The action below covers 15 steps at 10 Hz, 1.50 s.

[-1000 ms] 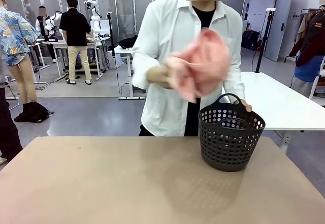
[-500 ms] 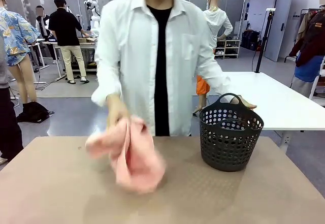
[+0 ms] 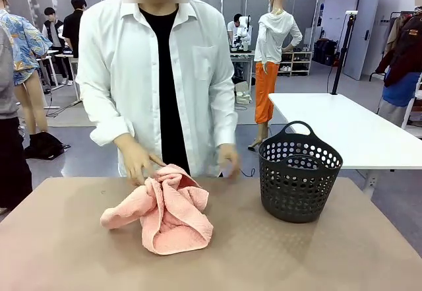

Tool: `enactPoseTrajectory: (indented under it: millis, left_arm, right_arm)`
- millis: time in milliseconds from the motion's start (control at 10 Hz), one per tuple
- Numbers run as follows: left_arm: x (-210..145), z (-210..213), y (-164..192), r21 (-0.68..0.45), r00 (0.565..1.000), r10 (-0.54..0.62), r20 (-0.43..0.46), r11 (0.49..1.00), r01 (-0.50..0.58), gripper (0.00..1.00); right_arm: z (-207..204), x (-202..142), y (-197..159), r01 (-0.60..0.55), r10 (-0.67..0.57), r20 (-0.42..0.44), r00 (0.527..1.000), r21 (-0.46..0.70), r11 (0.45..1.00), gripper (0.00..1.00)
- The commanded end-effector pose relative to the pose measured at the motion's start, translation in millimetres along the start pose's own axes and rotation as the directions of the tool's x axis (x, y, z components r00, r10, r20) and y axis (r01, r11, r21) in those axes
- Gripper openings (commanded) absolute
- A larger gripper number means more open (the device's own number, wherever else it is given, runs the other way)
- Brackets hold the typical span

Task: Fold the towel.
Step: Grab the top end of the 100 cm Hotel Towel extended by the human.

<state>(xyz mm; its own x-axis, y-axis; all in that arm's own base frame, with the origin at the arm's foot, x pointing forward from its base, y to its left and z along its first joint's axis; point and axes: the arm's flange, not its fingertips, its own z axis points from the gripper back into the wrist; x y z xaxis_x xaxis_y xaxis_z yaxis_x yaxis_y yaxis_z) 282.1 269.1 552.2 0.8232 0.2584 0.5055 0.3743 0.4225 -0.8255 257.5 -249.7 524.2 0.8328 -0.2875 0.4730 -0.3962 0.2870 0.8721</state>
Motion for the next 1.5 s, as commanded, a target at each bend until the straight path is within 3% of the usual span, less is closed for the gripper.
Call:
enactPoseTrajectory:
  millis: [0,1400]
  left_arm:
    - [-0.8,-0.5,1.4,-0.023,1.0,-0.02,0.011,1.0,0.02,1.0]
    - [-0.8,-0.5,1.4,-0.023,1.0,-0.02,0.011,1.0,0.02,1.0]
  right_arm:
    - [1.6,2.9,1.2,-0.022,0.021,0.003,1.0,0.006,1.0,1.0]
    - [1.6,2.9,1.2,-0.022,0.021,0.003,1.0,0.006,1.0,1.0]
